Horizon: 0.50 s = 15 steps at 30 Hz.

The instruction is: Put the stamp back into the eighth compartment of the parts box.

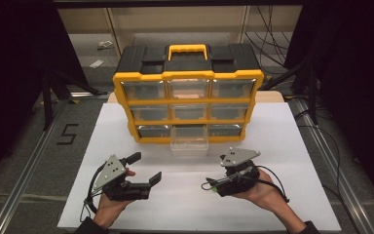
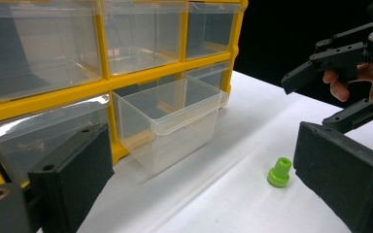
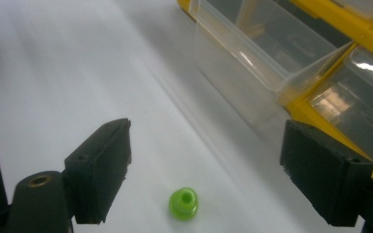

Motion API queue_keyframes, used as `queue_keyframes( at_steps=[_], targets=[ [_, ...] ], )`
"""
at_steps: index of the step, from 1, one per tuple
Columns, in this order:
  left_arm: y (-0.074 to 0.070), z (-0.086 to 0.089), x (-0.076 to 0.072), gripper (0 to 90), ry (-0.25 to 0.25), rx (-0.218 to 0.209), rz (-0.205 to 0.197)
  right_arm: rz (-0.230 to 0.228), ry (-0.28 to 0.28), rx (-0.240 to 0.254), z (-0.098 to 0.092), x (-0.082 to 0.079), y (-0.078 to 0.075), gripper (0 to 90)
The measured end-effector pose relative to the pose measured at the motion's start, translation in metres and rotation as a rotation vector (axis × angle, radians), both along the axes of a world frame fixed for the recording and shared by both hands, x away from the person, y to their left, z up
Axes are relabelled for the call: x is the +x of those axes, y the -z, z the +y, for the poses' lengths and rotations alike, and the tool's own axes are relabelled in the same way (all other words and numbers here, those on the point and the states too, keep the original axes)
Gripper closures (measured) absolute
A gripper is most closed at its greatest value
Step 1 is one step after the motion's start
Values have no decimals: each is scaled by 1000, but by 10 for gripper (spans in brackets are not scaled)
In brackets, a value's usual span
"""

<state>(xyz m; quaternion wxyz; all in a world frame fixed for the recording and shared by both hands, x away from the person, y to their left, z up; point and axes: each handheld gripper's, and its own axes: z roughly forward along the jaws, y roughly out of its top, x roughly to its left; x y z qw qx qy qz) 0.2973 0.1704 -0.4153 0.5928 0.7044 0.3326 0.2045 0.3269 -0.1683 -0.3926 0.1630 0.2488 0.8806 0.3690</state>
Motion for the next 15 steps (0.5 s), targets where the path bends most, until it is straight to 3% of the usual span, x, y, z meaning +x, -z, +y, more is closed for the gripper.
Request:
queue_keyframes(
  at_steps=[15],
  targets=[
    [-1, -1, -1, 68, 8, 2, -6, 96, -34, -100, 0, -2, 16, 199]
  ],
)
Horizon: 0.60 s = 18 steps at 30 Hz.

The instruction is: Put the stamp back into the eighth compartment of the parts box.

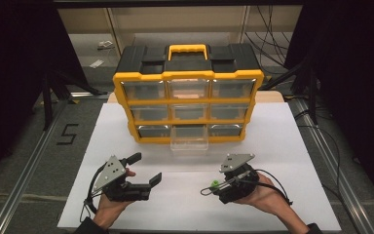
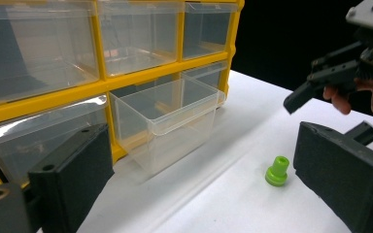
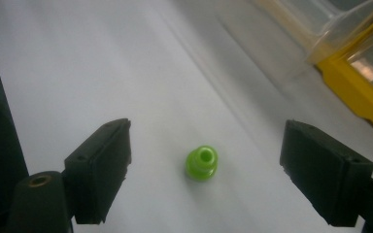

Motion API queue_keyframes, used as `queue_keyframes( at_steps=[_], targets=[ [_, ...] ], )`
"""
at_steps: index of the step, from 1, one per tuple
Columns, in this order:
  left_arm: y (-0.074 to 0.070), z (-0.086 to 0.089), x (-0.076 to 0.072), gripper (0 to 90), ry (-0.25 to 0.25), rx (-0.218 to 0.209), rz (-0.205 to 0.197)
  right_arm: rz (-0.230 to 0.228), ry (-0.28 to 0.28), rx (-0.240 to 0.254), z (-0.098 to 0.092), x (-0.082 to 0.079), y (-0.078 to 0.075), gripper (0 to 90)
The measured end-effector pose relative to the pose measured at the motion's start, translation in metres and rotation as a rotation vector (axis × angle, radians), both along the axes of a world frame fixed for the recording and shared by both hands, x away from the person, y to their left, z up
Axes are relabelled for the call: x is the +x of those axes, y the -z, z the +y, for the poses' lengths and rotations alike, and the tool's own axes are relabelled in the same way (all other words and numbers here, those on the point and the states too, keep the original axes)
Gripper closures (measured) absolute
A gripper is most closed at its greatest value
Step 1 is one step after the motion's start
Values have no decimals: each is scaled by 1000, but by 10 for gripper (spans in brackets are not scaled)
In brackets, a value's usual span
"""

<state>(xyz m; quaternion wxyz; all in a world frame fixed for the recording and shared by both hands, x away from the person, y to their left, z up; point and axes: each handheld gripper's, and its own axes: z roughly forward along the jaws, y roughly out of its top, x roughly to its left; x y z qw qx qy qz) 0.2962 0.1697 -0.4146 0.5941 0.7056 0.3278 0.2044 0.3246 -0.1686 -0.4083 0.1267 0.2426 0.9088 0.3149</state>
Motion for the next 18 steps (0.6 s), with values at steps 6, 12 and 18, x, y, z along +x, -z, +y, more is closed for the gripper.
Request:
queue_keyframes(
  at_steps=[6, 12, 18],
  targets=[
    [1, -1, 1, 68, 5, 5, 1, 39, -8, -70, 2, 5, 15, 220],
    [1, -1, 1, 68, 3, 0, 0, 75, 2, -98, 2, 11, 24, 242],
    [1, -2, 1, 68, 5, 6, 1, 92, -10, -114, 7, 12, 29, 262]
  ],
)
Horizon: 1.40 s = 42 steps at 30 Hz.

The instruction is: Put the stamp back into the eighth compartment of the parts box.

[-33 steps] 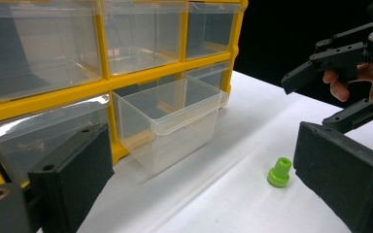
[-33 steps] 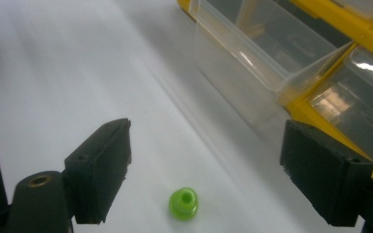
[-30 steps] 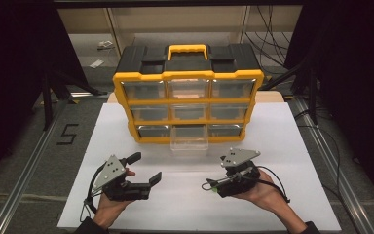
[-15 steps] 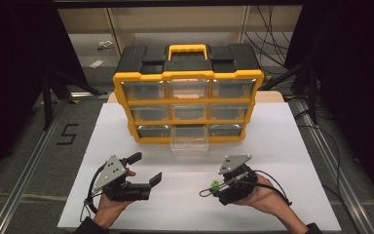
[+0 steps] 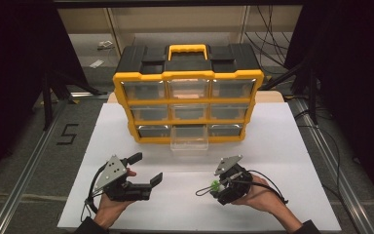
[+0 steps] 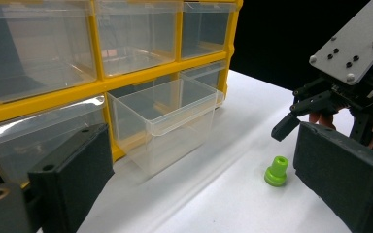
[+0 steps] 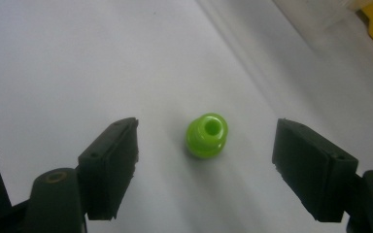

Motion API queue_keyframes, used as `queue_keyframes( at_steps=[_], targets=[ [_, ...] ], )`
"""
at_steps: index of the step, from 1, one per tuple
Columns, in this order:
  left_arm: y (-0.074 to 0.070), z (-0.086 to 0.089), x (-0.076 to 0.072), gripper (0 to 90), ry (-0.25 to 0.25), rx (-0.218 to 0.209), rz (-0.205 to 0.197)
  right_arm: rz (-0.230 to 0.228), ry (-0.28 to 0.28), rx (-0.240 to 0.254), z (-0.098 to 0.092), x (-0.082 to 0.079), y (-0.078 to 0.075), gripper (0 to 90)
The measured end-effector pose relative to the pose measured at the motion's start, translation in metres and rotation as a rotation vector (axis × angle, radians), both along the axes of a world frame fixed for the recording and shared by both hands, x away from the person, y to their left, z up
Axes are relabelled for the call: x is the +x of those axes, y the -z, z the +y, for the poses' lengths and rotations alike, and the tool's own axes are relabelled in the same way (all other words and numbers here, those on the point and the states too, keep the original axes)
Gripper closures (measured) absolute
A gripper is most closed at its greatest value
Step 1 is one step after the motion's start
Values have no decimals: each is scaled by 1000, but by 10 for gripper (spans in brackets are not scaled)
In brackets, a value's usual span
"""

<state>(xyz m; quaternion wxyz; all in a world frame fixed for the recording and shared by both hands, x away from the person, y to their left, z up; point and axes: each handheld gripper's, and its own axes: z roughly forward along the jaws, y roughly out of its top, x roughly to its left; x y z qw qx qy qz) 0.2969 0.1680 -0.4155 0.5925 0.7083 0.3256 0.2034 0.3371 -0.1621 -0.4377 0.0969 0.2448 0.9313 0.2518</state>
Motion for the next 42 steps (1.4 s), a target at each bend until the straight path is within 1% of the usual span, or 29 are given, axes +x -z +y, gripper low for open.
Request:
queue_keyframes(
  at_steps=[5, 10, 21, 24, 26, 29, 32, 36, 40, 42],
  targets=[
    [0, 0, 0, 68, 0, 0, 1, 8, -5, -19, 4, 2, 5, 284],
    [0, 0, 0, 68, 1, 0, 2, 18, -9, -39, 7, 6, 10, 348],
    [1, -1, 0, 68, 1, -3, 5, 44, -15, -57, 10, 11, 18, 474],
    [1, -1, 0, 68, 2, -3, 5, 43, -15, -74, 11, 12, 20, 505],
    [1, -1, 1, 68, 3, -2, 6, 43, -16, -74, 11, 13, 21, 534],
    [1, -1, 1, 68, 3, -2, 6, 43, -15, -77, 12, 14, 23, 551],
    [1, -1, 1, 68, 4, -2, 6, 56, -15, -82, 12, 15, 24, 580],
    [1, -1, 1, 68, 4, -3, 7, 55, -26, -96, 14, 16, 26, 641],
    [1, -1, 1, 68, 4, -4, 6, 46, -36, -104, 15, 15, 26, 645],
    [1, -1, 1, 68, 4, -4, 6, 45, -34, -100, 15, 14, 24, 646]
  ],
)
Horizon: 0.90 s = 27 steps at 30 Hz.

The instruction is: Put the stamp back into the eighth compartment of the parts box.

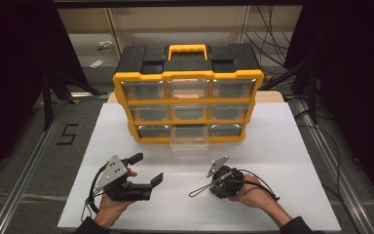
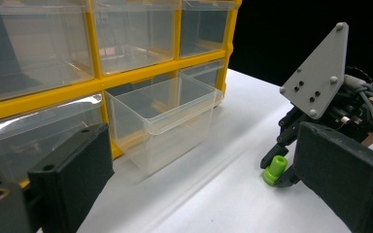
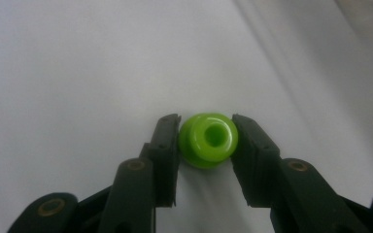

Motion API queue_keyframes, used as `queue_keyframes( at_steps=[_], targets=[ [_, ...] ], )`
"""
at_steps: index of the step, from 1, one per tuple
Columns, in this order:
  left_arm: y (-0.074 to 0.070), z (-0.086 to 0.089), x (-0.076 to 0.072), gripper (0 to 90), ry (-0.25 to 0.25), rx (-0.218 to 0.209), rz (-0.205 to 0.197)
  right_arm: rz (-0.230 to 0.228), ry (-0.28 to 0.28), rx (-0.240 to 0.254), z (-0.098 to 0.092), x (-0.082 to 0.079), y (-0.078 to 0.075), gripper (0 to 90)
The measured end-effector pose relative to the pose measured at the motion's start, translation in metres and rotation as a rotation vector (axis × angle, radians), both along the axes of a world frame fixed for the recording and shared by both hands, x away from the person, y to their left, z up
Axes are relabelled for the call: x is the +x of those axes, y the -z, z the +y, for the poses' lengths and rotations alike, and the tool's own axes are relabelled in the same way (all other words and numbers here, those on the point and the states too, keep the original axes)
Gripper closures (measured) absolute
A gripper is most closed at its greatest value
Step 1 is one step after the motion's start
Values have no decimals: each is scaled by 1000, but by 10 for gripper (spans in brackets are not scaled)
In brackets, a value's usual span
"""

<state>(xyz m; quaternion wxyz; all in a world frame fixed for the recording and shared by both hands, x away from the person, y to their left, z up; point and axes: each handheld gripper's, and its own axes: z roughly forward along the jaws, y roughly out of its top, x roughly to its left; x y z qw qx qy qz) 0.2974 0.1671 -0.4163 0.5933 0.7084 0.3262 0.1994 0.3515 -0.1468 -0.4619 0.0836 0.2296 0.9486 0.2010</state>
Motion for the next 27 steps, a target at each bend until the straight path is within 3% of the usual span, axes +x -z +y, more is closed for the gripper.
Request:
queue_keyframes(
  at_steps=[27],
  targets=[
    [0, 0, 0, 68, 0, 2, -1, -117, 40, 128, -7, 0, -25, 646]
  ],
)
